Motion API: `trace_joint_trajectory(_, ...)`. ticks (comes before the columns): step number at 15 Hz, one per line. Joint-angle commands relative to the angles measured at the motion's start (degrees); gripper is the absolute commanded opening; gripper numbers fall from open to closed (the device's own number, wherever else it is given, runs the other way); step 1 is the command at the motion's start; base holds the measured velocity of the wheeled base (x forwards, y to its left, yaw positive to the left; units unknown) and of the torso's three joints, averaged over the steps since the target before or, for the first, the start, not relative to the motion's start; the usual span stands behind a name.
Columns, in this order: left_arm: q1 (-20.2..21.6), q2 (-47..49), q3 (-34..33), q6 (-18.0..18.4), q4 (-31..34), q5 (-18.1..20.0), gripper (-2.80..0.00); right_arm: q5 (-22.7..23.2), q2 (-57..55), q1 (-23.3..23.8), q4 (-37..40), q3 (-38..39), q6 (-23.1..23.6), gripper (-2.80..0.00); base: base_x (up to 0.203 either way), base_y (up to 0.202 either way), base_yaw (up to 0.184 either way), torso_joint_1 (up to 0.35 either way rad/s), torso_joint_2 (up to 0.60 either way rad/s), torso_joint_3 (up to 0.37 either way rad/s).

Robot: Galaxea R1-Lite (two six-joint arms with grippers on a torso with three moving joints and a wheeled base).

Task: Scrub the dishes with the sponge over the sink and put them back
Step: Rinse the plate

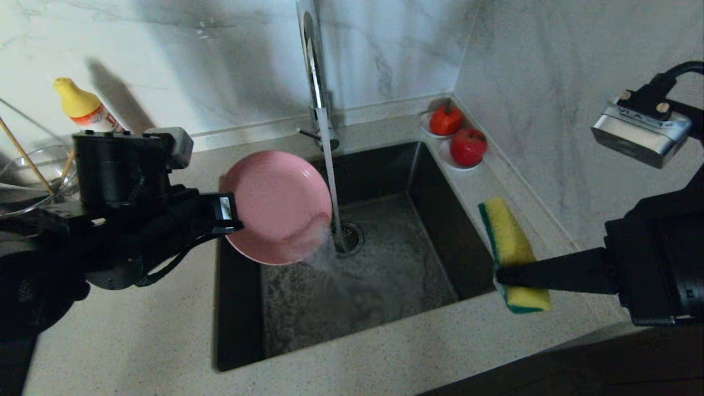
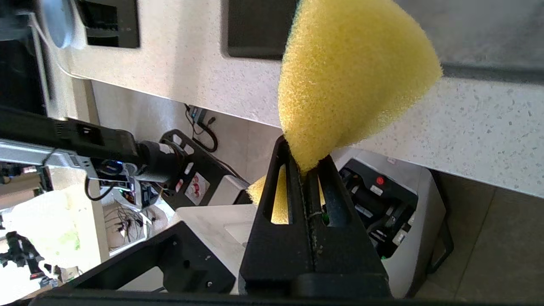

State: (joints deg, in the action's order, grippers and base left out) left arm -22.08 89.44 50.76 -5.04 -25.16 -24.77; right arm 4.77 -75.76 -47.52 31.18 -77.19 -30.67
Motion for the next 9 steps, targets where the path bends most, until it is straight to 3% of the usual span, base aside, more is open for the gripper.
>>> trace_joint_trajectory(1, 0.28, -3.91, -1.61, 7.15, -0.8, -1.09, -2.8, -0.02, -0.09, 0.15, 0.2, 1.38, -0.26, -2.8, 0.0, 0.0, 0.0, 0.0, 0.0, 0.0)
trace_joint_trajectory(3, 0.61, -4.67, -4.48, 11.29, -4.84, -2.24, -2.8, -0.19, -0.4, 1.07, 0.11, 1.95, -0.21, -2.8, 0.0, 0.0, 0.0, 0.0, 0.0, 0.0)
trace_joint_trajectory(9, 6.12, -2.31, -10.87, 27.68, -31.71, -2.82, -2.8, 0.14, -0.09, 3.12, 0.35, 1.43, 0.08, -2.8, 0.0, 0.0, 0.0, 0.0, 0.0, 0.0)
